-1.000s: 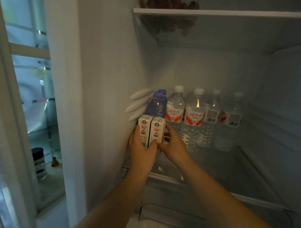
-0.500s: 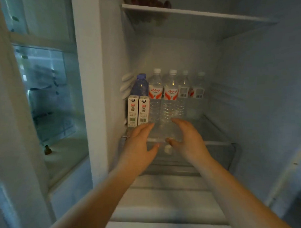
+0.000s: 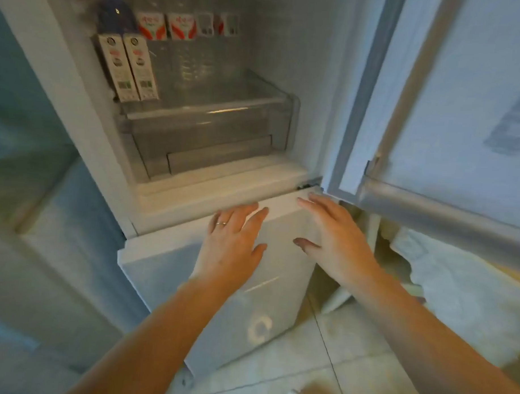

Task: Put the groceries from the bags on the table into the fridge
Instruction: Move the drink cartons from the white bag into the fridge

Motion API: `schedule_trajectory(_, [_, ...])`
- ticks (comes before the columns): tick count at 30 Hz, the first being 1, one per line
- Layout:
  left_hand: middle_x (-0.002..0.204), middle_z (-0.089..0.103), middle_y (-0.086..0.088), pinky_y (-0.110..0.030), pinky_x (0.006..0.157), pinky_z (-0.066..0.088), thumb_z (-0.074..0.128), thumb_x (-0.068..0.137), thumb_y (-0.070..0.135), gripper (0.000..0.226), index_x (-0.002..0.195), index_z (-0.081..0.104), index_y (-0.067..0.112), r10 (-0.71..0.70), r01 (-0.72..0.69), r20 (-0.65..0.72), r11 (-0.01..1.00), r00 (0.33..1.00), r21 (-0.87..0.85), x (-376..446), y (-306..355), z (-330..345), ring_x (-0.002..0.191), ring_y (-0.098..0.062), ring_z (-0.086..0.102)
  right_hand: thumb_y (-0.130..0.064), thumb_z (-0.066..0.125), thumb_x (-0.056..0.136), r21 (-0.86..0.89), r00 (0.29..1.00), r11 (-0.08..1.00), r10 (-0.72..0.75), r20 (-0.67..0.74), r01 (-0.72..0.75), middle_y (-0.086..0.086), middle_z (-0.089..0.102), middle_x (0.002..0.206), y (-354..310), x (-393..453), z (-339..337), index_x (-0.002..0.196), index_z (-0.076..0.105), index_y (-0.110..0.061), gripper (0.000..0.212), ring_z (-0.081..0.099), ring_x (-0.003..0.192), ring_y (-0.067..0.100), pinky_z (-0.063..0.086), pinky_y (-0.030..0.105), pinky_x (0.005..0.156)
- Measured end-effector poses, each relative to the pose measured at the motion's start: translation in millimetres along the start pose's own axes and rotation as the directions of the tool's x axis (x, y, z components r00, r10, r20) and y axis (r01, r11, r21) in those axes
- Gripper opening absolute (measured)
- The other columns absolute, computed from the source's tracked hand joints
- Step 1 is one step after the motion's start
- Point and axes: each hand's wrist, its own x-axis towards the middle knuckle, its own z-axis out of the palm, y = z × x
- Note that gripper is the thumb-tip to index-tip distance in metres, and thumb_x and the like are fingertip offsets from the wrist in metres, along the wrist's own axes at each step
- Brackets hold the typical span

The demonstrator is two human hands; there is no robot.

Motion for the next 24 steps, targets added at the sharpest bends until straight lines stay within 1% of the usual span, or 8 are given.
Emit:
schedule_trajectory(1, [0.134, 0.053, -0.005, -0.05, 0.104, 0.034, 0.075, 0.075, 0.026, 0.062, 0.132, 0.051, 0.018, 0.053, -0.053, 0.023, 0.999, 0.998, 0.011, -8, 10, 11, 0.121, -0.029, 0.05, -0.032, 0.069, 0.081, -0.011, 0.999, 0.999, 0.04, 0.01, -0.04, -0.008, 0.029, 0.149, 9, -19, 0, 0.142, 0.035, -0.027, 0.07, 0.025, 0.137, 0.014, 0.026, 0.03, 0.109])
schedule_trajectory(3, [0.128, 0.057, -0.006, -0.054, 0.1, 0.037, 0.079, 0.07, 0.024, 0.063, 0.127, 0.055, 0.017, 0.139, -0.139, 0.069, 0.99, 0.988, -0.003, -23, 34, 32, 0.116, -0.029, 0.055, -0.03, 0.07, 0.08, 0.001, 0.993, 0.993, 0.114, 0.007, -0.114, -0.007, 0.032, 0.148, 28, -58, 1, 0.141, 0.037, -0.027, 0.069, 0.028, 0.136, 0.015, 0.032, 0.032, 0.109])
schedule_trajectory(6, [0.127, 0.058, -0.006, -0.055, 0.099, 0.037, 0.08, 0.069, 0.024, 0.062, 0.126, 0.056, 0.016, 0.231, -0.228, 0.144, 0.973, 0.962, -0.032, -39, 77, 61, 0.115, -0.03, 0.056, -0.029, 0.068, 0.082, 0.021, 0.969, 0.969, 0.245, 0.02, -0.245, -0.007, 0.032, 0.148, 58, -115, -1, 0.141, 0.036, -0.028, 0.067, 0.029, 0.136, 0.014, 0.034, 0.031, 0.107])
schedule_trajectory(9, [0.128, 0.056, -0.006, -0.055, 0.102, 0.036, 0.078, 0.072, 0.023, 0.062, 0.128, 0.054, 0.017, 0.309, -0.298, 0.234, 0.951, 0.922, -0.083, -44, 128, 85, 0.118, -0.029, 0.054, -0.03, 0.066, 0.084, -0.009, 0.929, 0.93, 0.368, 0.021, -0.368, -0.007, 0.03, 0.149, 94, -170, -12, 0.142, 0.033, -0.03, 0.067, 0.027, 0.136, 0.014, 0.033, 0.03, 0.104])
schedule_trajectory(11, [0.132, 0.053, -0.005, -0.054, 0.105, 0.034, 0.075, 0.076, 0.026, 0.061, 0.131, 0.052, 0.018, 0.362, -0.341, 0.288, 0.932, 0.887, -0.123, -47, 168, 101, 0.122, -0.028, 0.05, -0.031, 0.068, 0.083, -0.035, 0.895, 0.895, 0.445, 0.009, -0.445, -0.005, 0.031, 0.149, 121, -206, -26, 0.142, 0.033, -0.029, 0.068, 0.029, 0.135, 0.017, 0.033, 0.031, 0.104])
schedule_trajectory(15, [0.129, 0.056, -0.009, -0.058, 0.101, 0.036, 0.077, 0.073, 0.025, 0.06, 0.128, 0.055, 0.015, 0.476, -0.423, 0.315, 0.878, 0.821, -0.224, -56, 262, 136, 0.119, -0.031, 0.053, -0.031, 0.069, 0.082, -0.054, 0.797, 0.796, 0.604, -0.008, -0.603, -0.002, 0.031, 0.149, 180, -285, -63, 0.142, 0.035, -0.027, 0.068, 0.031, 0.135, 0.02, 0.033, 0.034, 0.105])
schedule_trajectory(21, [0.138, 0.049, -0.006, -0.049, 0.107, 0.031, 0.065, 0.085, 0.034, 0.056, 0.136, 0.047, 0.019, 0.631, -0.542, 0.319, 0.774, 0.708, -0.328, -75, 422, 181, 0.126, -0.027, 0.045, -0.032, 0.072, 0.079, -0.093, 0.665, 0.661, 0.746, -0.027, -0.745, 0.005, 0.036, 0.147, 278, -409, -129, 0.14, 0.039, -0.021, 0.07, 0.035, 0.133, 0.026, 0.033, 0.037, 0.105])
schedule_trajectory(24, [0.142, 0.044, -0.001, -0.044, 0.11, 0.024, 0.059, 0.089, 0.036, 0.056, 0.14, 0.04, 0.021, 0.643, -0.534, 0.341, 0.763, 0.686, -0.365, -81, 489, 200, 0.13, -0.024, 0.04, -0.032, 0.071, 0.08, -0.089, 0.625, 0.621, 0.78, -0.024, -0.778, 0.007, 0.033, 0.149, 323, -456, -159, 0.141, 0.038, -0.02, 0.071, 0.032, 0.135, 0.026, 0.027, 0.036, 0.11])
